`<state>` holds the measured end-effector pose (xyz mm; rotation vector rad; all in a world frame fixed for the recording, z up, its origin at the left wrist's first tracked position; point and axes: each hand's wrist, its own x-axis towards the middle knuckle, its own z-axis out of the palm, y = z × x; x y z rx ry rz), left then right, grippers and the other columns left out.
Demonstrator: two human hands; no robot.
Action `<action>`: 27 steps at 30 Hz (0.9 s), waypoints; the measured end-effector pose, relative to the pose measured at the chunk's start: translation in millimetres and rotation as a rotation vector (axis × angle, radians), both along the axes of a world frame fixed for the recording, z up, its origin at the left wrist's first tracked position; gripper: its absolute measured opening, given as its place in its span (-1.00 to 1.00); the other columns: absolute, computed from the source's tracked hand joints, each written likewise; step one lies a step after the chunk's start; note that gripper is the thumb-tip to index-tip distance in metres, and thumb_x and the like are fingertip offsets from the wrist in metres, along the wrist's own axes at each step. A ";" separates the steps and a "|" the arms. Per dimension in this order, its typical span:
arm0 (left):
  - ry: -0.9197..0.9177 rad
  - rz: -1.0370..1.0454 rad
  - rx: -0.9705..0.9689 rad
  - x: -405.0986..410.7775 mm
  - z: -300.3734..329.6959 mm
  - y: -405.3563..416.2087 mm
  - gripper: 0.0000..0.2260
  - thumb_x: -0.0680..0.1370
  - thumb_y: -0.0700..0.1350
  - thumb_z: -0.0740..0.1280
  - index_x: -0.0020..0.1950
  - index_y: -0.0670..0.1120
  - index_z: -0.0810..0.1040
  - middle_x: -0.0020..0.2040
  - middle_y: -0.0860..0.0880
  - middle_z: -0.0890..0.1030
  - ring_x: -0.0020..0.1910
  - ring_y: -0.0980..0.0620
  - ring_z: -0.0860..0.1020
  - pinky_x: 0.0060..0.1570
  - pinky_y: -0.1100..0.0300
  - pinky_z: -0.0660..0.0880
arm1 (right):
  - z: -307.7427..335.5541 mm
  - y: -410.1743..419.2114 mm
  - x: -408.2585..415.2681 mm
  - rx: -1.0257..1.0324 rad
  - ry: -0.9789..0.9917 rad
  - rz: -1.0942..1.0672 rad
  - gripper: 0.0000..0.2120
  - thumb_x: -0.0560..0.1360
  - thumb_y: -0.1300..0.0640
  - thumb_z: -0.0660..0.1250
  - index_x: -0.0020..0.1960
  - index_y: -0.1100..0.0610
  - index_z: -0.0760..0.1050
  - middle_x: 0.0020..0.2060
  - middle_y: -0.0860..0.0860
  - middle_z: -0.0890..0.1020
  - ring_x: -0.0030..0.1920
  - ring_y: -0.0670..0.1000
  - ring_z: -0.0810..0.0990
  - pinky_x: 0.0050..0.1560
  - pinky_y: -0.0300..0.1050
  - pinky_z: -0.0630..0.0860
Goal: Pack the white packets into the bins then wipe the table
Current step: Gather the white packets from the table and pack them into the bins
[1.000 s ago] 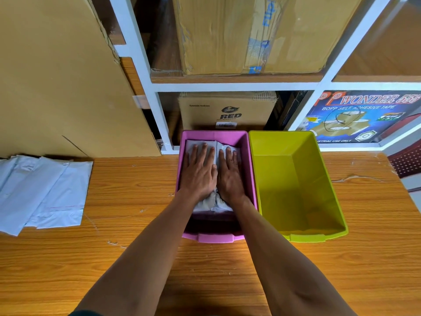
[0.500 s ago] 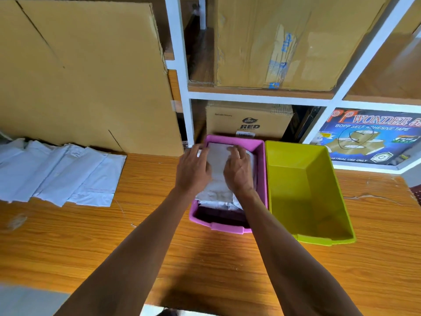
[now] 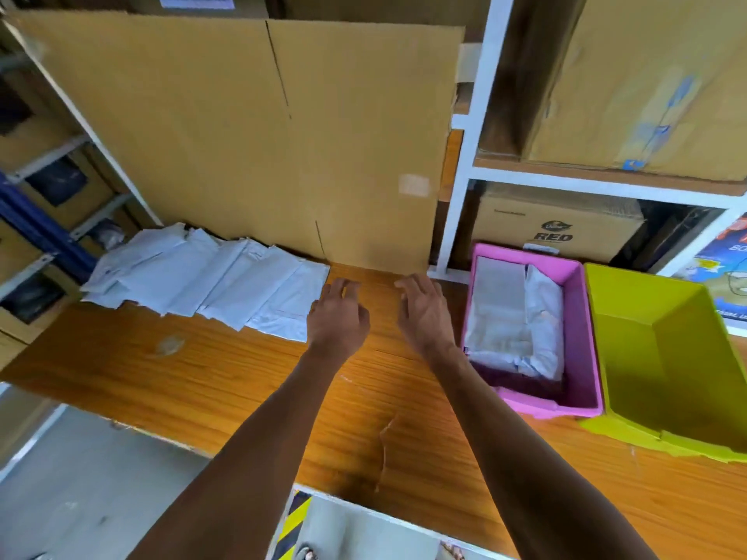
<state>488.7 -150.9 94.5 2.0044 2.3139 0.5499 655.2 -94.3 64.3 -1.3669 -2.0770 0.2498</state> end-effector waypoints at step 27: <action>0.004 -0.071 -0.273 -302.1 -53.6 33.7 -0.46 0.65 0.06 0.32 0.61 -0.03 0.30 0.56 -0.06 0.35 0.47 -0.12 0.38 0.30 -0.10 0.43 | -67.9 31.0 -295.9 -0.405 -0.129 -0.038 -0.47 0.65 -0.06 0.33 0.55 0.08 0.32 0.54 0.13 0.33 0.40 0.28 0.41 0.26 0.22 0.52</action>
